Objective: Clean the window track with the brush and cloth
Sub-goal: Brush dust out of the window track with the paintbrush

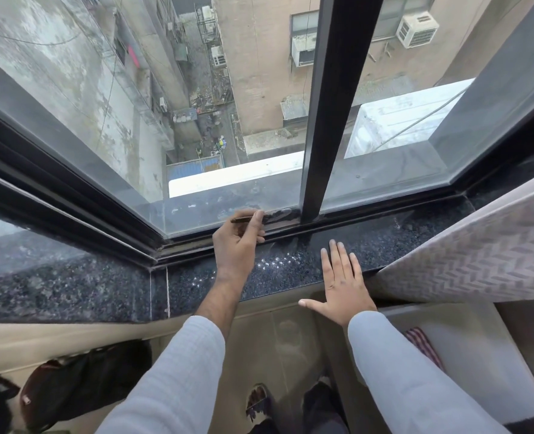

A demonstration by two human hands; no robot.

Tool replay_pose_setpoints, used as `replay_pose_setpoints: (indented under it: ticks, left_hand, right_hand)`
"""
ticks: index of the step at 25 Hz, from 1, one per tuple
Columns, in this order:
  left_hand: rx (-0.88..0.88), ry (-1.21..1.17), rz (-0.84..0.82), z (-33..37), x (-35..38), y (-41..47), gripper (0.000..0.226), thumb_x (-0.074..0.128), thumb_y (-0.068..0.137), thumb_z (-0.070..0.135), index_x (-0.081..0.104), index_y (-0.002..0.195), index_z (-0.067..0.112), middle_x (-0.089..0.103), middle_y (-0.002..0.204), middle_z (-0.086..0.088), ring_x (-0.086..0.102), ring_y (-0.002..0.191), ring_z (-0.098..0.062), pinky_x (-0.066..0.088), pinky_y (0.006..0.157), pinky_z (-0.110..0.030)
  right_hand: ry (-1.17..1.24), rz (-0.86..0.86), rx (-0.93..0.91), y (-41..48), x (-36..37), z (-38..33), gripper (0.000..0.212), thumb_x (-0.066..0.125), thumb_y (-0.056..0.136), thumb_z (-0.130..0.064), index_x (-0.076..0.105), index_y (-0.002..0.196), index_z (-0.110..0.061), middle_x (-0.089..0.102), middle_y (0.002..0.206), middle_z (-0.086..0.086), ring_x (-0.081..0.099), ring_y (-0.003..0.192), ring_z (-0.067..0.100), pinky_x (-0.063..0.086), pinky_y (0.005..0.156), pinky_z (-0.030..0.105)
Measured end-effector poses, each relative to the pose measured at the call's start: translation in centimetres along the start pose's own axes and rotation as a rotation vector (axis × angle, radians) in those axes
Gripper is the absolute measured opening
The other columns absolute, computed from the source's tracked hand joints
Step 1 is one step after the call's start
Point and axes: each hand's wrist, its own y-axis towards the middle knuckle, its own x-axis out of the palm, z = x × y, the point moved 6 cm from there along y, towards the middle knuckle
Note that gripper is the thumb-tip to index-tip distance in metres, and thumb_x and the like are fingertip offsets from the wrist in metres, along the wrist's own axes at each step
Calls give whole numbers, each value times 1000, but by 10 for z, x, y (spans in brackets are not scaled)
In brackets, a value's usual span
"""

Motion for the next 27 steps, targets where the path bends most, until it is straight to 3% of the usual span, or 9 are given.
replay_pose_setpoints:
  ticks: [3, 7, 14, 17, 19, 22, 27]
  left_hand:
    - [-148, -130, -12, -21, -10, 6, 15, 74, 95, 30, 80, 98, 17, 77, 76, -5, 73, 73, -22, 63, 70, -34]
    - [-176, -130, 64, -39, -55, 6, 18, 75, 92, 33, 81, 96, 16, 78, 75, -6, 74, 69, -20, 62, 65, -24]
    - [-40, 17, 407, -36, -169, -14, 10, 73, 89, 33, 79, 85, 25, 75, 64, 6, 66, 58, -11, 55, 53, -17]
    - [26, -116, 490, -24, -181, -31, 11, 70, 91, 24, 78, 83, 23, 72, 63, 6, 64, 56, -9, 52, 53, -18]
    - [13, -305, 410, -23, -164, -43, 11, 68, 92, 17, 78, 87, 19, 74, 69, 2, 67, 61, -14, 55, 56, -20]
    - [-85, -458, 121, -28, -108, -56, 12, 67, 95, 3, 78, 98, 6, 80, 82, -9, 75, 72, -21, 63, 68, -23]
    - [-153, -246, -300, -26, 28, -44, 21, 79, 90, 12, 80, 111, 11, 82, 98, -16, 80, 92, -32, 65, 83, -30]
  right_hand:
    - [3, 8, -2, 0, 2, 0, 130, 32, 77, -97, 1, 163, -5, -3, 174, 20, -3, 162, 37, 15, 130, 60]
    - [3, -2, -4, 0, 3, 0, 130, 30, 77, -98, 1, 163, -5, -2, 174, 20, -3, 162, 36, 14, 130, 60]
    - [-20, -13, 6, 0, 0, -1, 130, 31, 77, -97, -1, 163, -5, -3, 174, 21, -3, 162, 37, 15, 130, 60]
    - [-38, -21, 8, -1, -5, -2, 129, 32, 78, -96, -2, 163, -5, -5, 174, 21, -3, 162, 37, 13, 130, 59]
    - [-54, -14, -4, -6, -8, 1, 122, 29, 83, -93, -4, 163, -8, -7, 174, 21, -4, 162, 36, 14, 131, 57]
    - [-43, 14, -12, -22, -7, 14, 108, 34, 90, -84, 2, 165, -12, -2, 173, 23, 1, 161, 38, 20, 130, 57]
    - [-2, 0, -12, -39, 2, 43, 104, 38, 94, -78, 4, 164, -10, -3, 174, 22, -2, 162, 37, 21, 129, 56]
